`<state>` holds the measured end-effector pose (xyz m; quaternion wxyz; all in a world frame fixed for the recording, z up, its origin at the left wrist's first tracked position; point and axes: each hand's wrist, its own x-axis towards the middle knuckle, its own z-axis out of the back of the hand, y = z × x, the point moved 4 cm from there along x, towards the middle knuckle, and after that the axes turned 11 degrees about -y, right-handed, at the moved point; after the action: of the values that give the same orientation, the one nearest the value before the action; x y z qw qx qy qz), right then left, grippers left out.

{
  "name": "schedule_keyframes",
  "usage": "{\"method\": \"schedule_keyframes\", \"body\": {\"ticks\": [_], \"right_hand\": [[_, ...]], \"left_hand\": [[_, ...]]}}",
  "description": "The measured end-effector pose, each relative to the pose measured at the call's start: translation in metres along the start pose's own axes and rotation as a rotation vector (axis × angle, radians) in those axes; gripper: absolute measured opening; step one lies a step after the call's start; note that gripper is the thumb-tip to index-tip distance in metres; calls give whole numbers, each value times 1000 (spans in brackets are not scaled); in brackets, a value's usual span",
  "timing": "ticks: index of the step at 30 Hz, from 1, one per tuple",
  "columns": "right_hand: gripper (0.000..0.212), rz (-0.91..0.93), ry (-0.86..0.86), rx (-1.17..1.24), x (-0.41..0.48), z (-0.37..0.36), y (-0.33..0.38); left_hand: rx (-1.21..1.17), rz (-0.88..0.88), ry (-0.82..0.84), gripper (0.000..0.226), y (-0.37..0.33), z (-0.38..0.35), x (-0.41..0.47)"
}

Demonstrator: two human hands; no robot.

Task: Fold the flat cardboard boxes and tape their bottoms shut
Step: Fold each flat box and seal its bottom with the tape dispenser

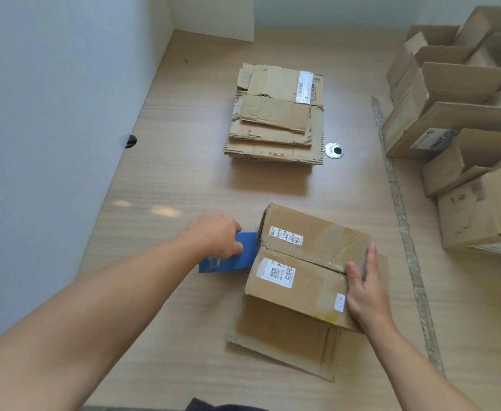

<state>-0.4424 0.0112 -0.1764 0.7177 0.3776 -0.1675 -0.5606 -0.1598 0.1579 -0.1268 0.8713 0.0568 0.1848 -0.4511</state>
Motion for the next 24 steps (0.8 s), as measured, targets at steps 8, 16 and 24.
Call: {"method": "schedule_keyframes", "body": {"ticks": [8,16,24], "right_hand": [[44,-207,-26,137,-1,36,-62],[68,-44,87,117,-2,-11,6],[68,-35,77,85,-4,-15,15]], "left_hand": [[-86,55,-138,27,2,-10,-22],[-44,113,-260,59,34,-35,-45],[-11,229,-282,64,72,-55,-57]]}}
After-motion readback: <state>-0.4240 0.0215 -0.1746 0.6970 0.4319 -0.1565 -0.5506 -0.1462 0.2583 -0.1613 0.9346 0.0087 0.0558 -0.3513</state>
